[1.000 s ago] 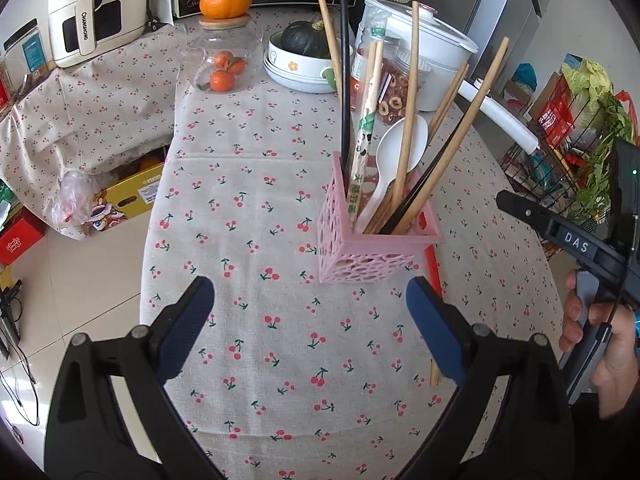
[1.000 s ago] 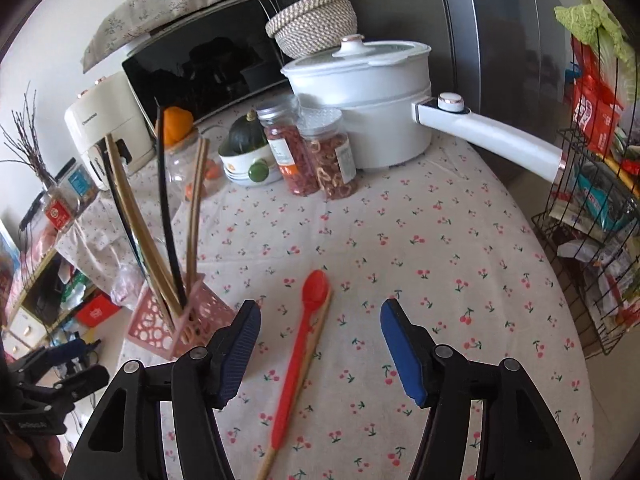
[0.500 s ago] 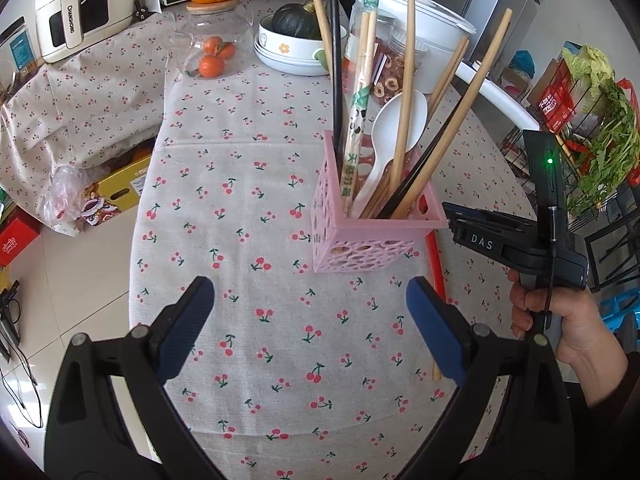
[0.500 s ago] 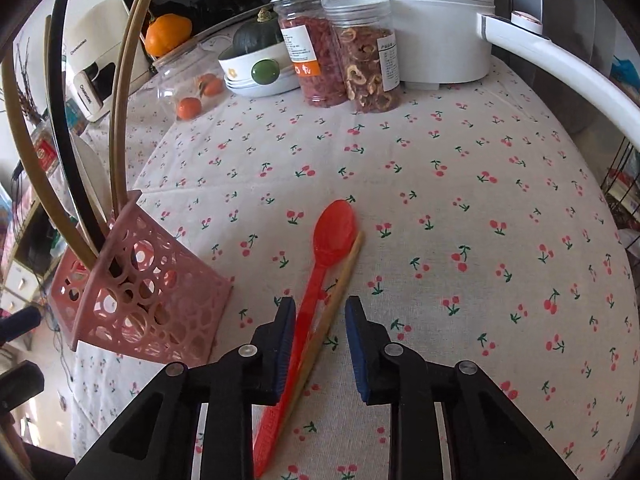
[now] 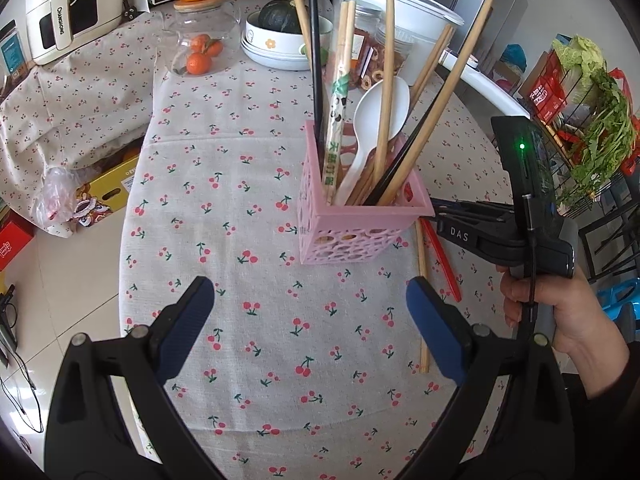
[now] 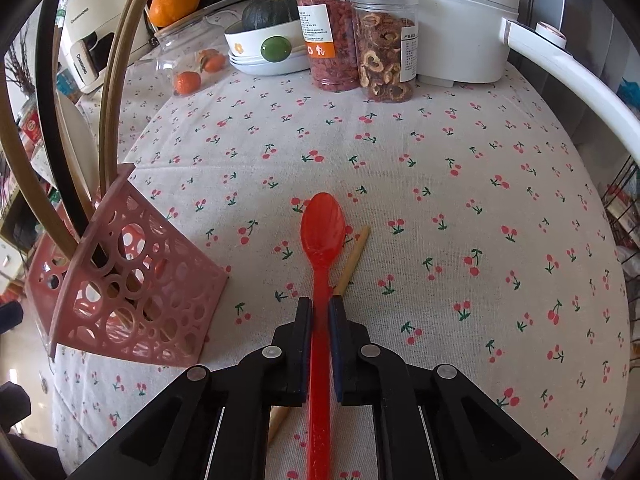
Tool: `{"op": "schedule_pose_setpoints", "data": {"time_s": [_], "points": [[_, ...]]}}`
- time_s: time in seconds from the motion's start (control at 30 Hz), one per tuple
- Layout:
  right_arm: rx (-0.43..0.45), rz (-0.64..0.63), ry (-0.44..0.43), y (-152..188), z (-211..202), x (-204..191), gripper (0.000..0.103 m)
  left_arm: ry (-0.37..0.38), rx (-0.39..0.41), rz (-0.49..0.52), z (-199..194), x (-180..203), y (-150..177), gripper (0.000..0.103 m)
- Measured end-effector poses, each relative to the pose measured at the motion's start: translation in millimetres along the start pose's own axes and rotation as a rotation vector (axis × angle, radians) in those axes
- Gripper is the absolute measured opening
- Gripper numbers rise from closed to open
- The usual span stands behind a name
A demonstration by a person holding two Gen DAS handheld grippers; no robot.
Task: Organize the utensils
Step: 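Grasp the red plastic spoon by its handle with the right gripper, then grasp the loose wooden chopstick with the left gripper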
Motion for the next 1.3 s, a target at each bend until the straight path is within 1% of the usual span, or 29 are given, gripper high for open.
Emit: {"op": "schedule_pose_setpoints", "data": {"time_s": [0.1,0.2,0.33,0.47,0.57,0.63,0.67,0.77,0.83,0.9,0.93,0.97,1.0,1.07,1.17,1.23,1.3], "points": [[-0.011,0.025,-0.009,6.2,-5.4,8.7,0.008,0.013,-0.008,0.015,1.9,4.0,2.6,0.097],[-0.028,0.048,0.004,13.1,-10.6,20.4,0.008,0.027,-0.020,0.030,5.5,10.1,5.1,0.097],[-0.071,0.093,0.013,27.2,-21.9,38.6,0.008,0.073,-0.045,0.071,10.9,24.6,12.5,0.096],[-0.106,0.103,0.026,47.7,-40.0,56.5,0.008,0.117,-0.071,0.127,16.0,45.2,22.1,0.095],[-0.117,0.145,0.027,66.5,-57.8,76.6,0.008,0.149,-0.088,0.177,19.5,65.7,27.7,0.090],[-0.110,0.161,0.028,78.3,-71.4,89.4,0.008,0.173,-0.099,0.211,23.2,80.9,30.7,0.083],[-0.110,0.169,0.033,83.5,-76.2,95.8,0.008,0.184,-0.104,0.227,26.2,88.8,31.6,0.081],[-0.143,0.199,0.040,100.6,-80.4,114.0,0.008,0.184,-0.126,0.270,39.5,113.9,34.1,0.072],[-0.170,0.210,0.040,109.0,-79.4,122.8,0.009,0.190,-0.145,0.298,49.9,130.3,33.9,0.059],[-0.169,0.225,0.017,112.3,-82.4,129.0,0.010,0.182,-0.150,0.319,61.1,145.4,30.6,0.055],[-0.163,0.234,0.001,111.8,-84.6,131.0,0.012,0.176,-0.156,0.325,67.6,152.4,27.7,0.054],[-0.157,0.240,-0.014,111.2,-87.9,133.2,0.023,0.167,-0.165,0.329,75.1,159.4,24.3,0.053],[-0.150,0.245,-0.022,110.4,-91.2,135.2,0.041,0.156,-0.179,0.336,82.7,165.8,20.7,0.053],[-0.132,0.258,-0.010,108.4,-98.3,140.3,0.063,0.133,-0.186,0.336,95.5,176.1,12.8,0.053],[-0.112,0.271,0.009,103.3,-105.8,149.8,0.065,0.099,-0.194,0.339,111.1,189.8,2.4,0.051],[-0.106,0.281,0.024,100.8,-107.1,155.7,0.069,0.087,-0.201,0.333,120.5,196.1,-4.7,0.046],[-0.112,0.287,0.034,100.3,-106.8,161.7,0.071,0.074,-0.215,0.337,129.3,200.6,-9.7,0.035]]}}
Point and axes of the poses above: each gripper's, at about its wrist camera, not at the fingertips, and z roughly the way its jaws point, x to its right, y to its underside, the point moved 1 cm from there along z, roughly the way its jaws point, and after that the axes turned 5 degrees about -z, right-handed, at the moved point
